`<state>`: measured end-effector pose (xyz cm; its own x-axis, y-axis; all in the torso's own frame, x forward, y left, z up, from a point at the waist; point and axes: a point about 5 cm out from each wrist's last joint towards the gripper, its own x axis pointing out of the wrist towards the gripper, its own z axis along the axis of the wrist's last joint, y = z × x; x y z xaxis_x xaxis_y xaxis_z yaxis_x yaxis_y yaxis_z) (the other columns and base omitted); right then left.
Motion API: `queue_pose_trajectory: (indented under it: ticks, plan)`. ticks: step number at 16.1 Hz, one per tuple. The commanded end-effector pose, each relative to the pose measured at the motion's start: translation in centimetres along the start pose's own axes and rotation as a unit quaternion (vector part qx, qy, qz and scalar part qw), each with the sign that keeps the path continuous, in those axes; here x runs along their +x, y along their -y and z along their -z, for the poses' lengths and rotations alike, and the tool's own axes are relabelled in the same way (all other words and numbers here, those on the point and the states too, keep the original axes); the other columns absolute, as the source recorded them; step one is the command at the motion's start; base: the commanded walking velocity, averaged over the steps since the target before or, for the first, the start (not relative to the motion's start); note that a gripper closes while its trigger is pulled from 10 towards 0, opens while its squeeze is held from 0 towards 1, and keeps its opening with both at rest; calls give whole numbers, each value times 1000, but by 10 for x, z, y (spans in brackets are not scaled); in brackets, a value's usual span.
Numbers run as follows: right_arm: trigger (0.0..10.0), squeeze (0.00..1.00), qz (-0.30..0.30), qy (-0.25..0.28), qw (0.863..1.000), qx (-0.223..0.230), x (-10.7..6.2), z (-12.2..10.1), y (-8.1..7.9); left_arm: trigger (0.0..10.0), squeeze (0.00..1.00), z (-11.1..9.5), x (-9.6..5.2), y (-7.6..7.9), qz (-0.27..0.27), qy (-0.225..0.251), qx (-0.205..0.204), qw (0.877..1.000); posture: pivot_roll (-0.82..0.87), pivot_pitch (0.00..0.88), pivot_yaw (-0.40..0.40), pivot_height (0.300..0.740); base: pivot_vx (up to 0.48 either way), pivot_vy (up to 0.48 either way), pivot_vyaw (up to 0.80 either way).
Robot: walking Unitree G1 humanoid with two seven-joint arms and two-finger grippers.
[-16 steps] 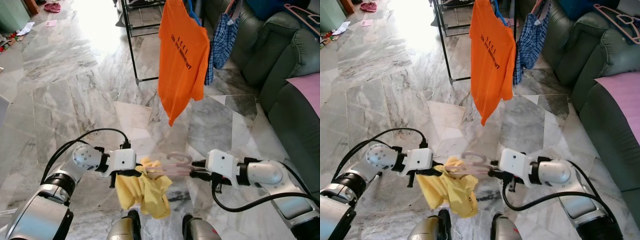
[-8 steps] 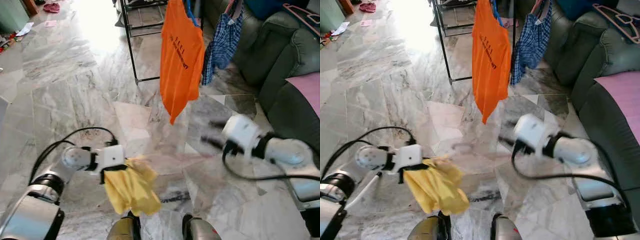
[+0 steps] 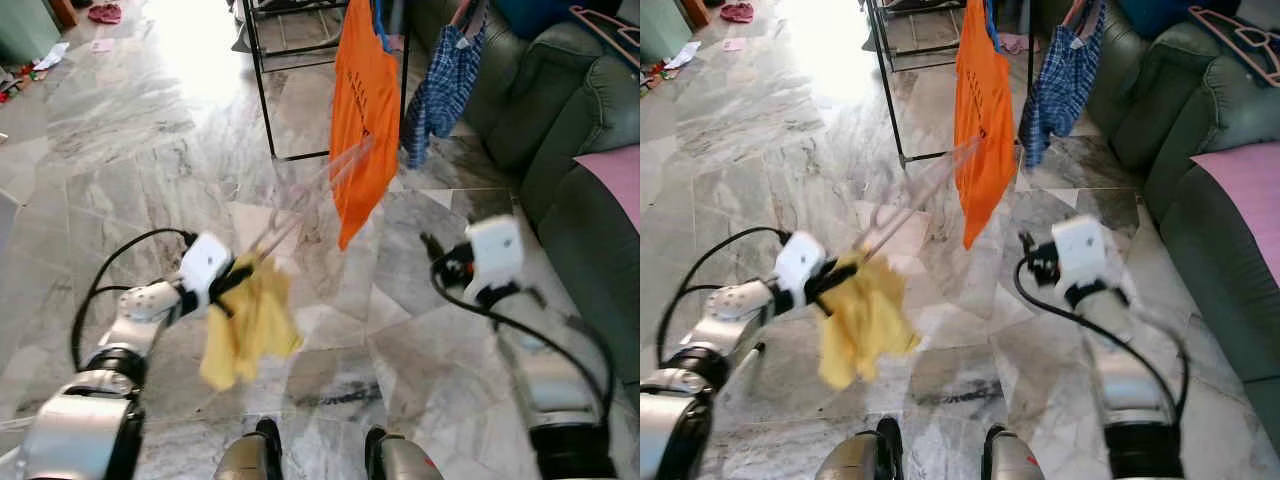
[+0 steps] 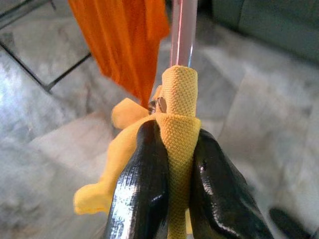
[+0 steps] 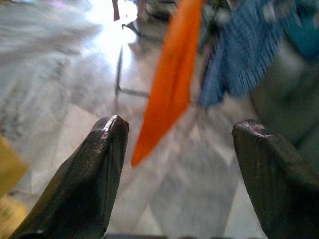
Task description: Hang hanger
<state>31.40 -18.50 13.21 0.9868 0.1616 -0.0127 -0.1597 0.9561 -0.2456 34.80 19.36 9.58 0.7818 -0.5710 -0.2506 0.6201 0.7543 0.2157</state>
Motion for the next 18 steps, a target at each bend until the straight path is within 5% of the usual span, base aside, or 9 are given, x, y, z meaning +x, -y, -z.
queue_pose_trajectory:
  ticks: [1,3,6,8,9,12,13,14,18]
  plan:
    - [10000,1000,20,-18,999,29,-2,9,1,0,0,-17,3,-7,-7,42,-17,999,-217,226,72,740,0,0,0]
    - [10000,1000,42,-49,993,95,1,23,-2,0,0,-40,12,-3,33,107,-48,993,-209,228,61,740,0,0,0]
    - [10000,1000,50,-71,988,124,0,36,2,0,0,-63,12,4,146,145,-37,978,-198,228,59,740,0,0,0]
    - [10000,1000,44,-70,986,145,0,38,1,0,0,-70,7,8,212,152,-35,965,-199,227,61,740,0,0,0]
    - [10000,1000,40,-55,979,191,0,38,-1,0,0,-72,5,9,241,147,-29,959,-202,225,63,740,0,0,0]
    - [10000,1000,29,-35,979,201,-2,36,-8,0,0,-72,0,14,291,143,-27,946,-209,231,64,740,0,0,0]
    - [10000,1000,10,-44,965,258,-3,37,-11,0,0,-74,-1,19,317,142,-25,937,-210,233,64,740,0,0,0]
    - [10000,0,-6,-43,959,279,-3,37,-12,0,0,-77,-1,23,334,144,-19,931,-210,236,66,740,0,0,0]
    - [10000,0,-101,-48,939,326,-2,34,-25,0,0,-81,1,41,400,145,-9,905,-210,241,68,740,0,0,0]
